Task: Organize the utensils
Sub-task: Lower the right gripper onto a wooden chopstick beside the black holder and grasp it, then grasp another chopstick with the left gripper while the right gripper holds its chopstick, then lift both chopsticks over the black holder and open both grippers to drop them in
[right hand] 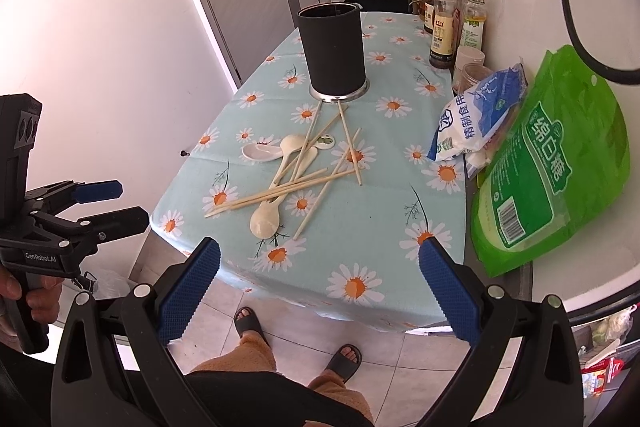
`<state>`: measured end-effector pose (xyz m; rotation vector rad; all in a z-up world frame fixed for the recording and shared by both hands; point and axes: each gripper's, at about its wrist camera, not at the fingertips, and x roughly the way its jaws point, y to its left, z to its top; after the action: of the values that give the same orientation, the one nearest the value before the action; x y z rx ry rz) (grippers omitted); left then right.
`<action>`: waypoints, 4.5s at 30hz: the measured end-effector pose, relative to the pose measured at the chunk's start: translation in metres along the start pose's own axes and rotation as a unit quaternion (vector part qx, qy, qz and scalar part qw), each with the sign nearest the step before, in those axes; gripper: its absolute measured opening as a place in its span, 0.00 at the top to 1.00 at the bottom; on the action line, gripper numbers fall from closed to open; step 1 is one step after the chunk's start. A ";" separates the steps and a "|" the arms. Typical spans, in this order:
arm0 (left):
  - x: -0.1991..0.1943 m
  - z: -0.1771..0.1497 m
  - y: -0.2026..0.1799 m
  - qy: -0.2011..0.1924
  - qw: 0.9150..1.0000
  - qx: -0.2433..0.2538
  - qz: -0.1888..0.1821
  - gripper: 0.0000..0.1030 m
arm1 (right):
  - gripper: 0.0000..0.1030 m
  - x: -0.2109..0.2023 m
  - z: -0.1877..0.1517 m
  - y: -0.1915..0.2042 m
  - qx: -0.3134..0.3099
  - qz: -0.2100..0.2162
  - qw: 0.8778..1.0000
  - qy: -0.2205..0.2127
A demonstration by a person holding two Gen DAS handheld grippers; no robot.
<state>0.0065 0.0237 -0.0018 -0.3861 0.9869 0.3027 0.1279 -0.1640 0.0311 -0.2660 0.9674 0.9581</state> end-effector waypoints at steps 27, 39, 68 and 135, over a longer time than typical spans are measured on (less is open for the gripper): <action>0.058 0.093 0.077 0.002 0.994 -0.030 -0.102 0.15 | 0.32 0.222 0.143 -0.009 -0.086 -0.013 0.983 0.158; 0.118 0.120 0.107 0.059 0.987 -0.066 -0.137 0.19 | 0.61 0.299 0.175 -0.025 -0.109 -0.073 0.949 0.288; 0.182 0.157 0.076 0.143 0.981 -0.033 -0.130 0.30 | 0.94 0.236 0.168 -0.058 -0.061 0.004 0.963 0.262; 0.117 0.201 0.059 0.028 0.981 -0.127 -0.147 0.96 | 0.94 0.135 0.199 -0.052 -0.012 0.150 0.988 0.040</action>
<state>0.1920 0.1750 -0.0131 -0.7689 0.9341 0.1498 0.3124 -0.0012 0.0273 -0.1823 1.0892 1.2419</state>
